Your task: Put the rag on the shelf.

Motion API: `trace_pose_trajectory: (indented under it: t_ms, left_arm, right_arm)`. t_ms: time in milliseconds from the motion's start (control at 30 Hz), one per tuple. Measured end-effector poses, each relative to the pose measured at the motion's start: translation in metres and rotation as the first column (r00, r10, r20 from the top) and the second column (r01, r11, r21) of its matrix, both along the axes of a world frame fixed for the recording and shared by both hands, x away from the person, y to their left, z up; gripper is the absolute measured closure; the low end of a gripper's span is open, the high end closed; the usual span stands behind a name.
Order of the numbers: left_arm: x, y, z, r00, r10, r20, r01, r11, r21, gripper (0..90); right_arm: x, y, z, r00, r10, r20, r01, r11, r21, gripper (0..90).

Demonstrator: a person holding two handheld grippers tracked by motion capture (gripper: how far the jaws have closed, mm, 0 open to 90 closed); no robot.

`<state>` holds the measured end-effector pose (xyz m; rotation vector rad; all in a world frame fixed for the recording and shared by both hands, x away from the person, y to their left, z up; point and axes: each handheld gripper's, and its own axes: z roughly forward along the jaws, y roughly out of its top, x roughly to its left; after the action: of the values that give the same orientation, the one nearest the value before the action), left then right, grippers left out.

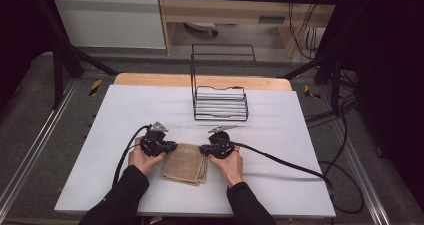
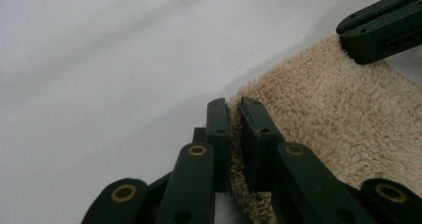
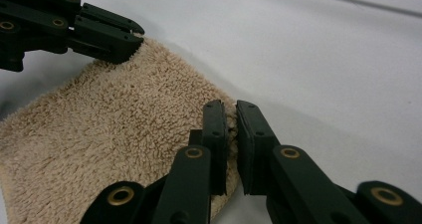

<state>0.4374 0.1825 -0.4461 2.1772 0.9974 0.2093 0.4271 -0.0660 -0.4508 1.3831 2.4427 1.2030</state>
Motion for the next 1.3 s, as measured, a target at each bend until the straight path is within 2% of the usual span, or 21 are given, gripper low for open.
trace_pose_trajectory:
  t_ms: [133,267,400,500,600,733,1100,1300]
  left_arm:
    - [0.000,0.000,0.001,1.0000,-0.002,-0.001,0.002,1.0000,0.002,83.1]
    - [0.000,0.003,0.004,0.9999,0.007,-0.007,-0.007,0.9999,-0.014,84.9]
    - [-0.003,0.007,0.011,1.0000,0.008,0.002,-0.008,0.9980,-0.063,85.3]
    - [-0.006,0.010,0.017,0.9999,0.010,0.012,-0.009,0.9957,-0.092,85.4]
    - [-0.009,0.013,0.023,0.9996,0.010,0.027,-0.006,0.9934,-0.114,85.4]
    - [-0.015,0.017,0.031,0.9987,0.005,0.050,0.002,0.9912,-0.132,85.4]
    - [-0.028,0.024,0.052,0.9942,0.000,0.107,0.017,0.9877,-0.156,85.4]
    - [-0.036,0.022,0.066,0.9886,-0.006,0.150,0.031,0.9856,-0.166,85.4]
  right_arm:
    - [0.000,0.000,0.001,1.0000,0.002,0.003,-0.002,1.000,0.000,85.1]
    - [-0.001,-0.001,0.003,1.0000,0.000,0.003,0.000,1.000,0.007,85.4]
    - [-0.004,-0.003,0.009,0.9998,0.006,0.017,-0.006,1.000,0.020,85.7]
    - [-0.006,-0.006,0.019,0.9993,0.014,0.035,-0.015,0.999,0.048,85.8]
    - [-0.009,-0.007,0.023,0.9986,0.020,0.050,-0.023,0.998,0.065,85.8]
    - [-0.015,-0.008,0.034,0.9949,0.036,0.094,-0.043,0.996,0.074,85.8]
    - [-0.027,-0.007,0.055,0.9832,0.061,0.172,-0.078,0.993,0.093,85.9]
    - [-0.033,-0.010,0.065,0.9756,0.065,0.210,-0.086,0.992,0.094,86.0]
